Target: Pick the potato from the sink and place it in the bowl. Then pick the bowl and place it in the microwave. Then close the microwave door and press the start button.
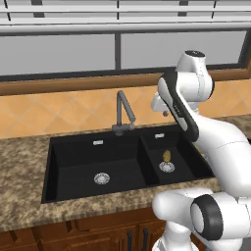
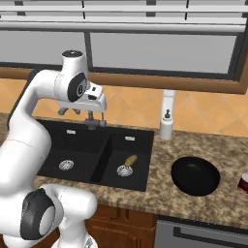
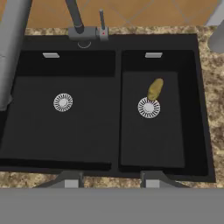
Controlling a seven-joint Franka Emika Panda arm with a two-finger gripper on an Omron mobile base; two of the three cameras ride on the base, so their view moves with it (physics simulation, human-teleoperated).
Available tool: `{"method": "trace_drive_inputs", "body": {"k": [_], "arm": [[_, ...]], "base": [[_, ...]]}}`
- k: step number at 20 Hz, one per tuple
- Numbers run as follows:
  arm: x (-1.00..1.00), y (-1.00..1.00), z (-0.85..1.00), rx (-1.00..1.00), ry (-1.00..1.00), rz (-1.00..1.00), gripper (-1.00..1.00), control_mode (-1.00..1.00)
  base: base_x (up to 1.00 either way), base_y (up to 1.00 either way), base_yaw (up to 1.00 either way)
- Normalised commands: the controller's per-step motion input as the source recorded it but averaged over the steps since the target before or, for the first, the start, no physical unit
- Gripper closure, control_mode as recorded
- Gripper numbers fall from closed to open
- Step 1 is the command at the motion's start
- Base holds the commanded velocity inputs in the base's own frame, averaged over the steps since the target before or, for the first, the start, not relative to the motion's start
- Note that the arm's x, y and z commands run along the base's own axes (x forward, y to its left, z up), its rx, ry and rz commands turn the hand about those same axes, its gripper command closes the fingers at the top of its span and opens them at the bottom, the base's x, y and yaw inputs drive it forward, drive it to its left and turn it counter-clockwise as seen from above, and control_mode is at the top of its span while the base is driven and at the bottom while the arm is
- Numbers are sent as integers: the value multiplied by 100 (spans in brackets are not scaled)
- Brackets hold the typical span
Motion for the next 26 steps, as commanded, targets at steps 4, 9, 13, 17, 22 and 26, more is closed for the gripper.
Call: {"method": "trace_drive_inputs", "body": {"k": [4, 9, 13, 17, 22, 26], "arm": [[11, -11, -14, -4, 6, -15, -100, -100], [1, -89, -93, 18, 3, -43, -100, -100], [25, -61, -100, 27, 1, -37, -100, -100], [57, -45, -100, 23, 13, -23, -100, -100], [78, -6, -88, 14, 8, -10, -100, -100], [30, -9, -87, 6, 0, -2, -100, -100]], "base": [[0, 0, 0], [0, 0, 0], [0, 0, 0], [0, 0, 0], [0, 0, 0], [0, 0, 0]]}}
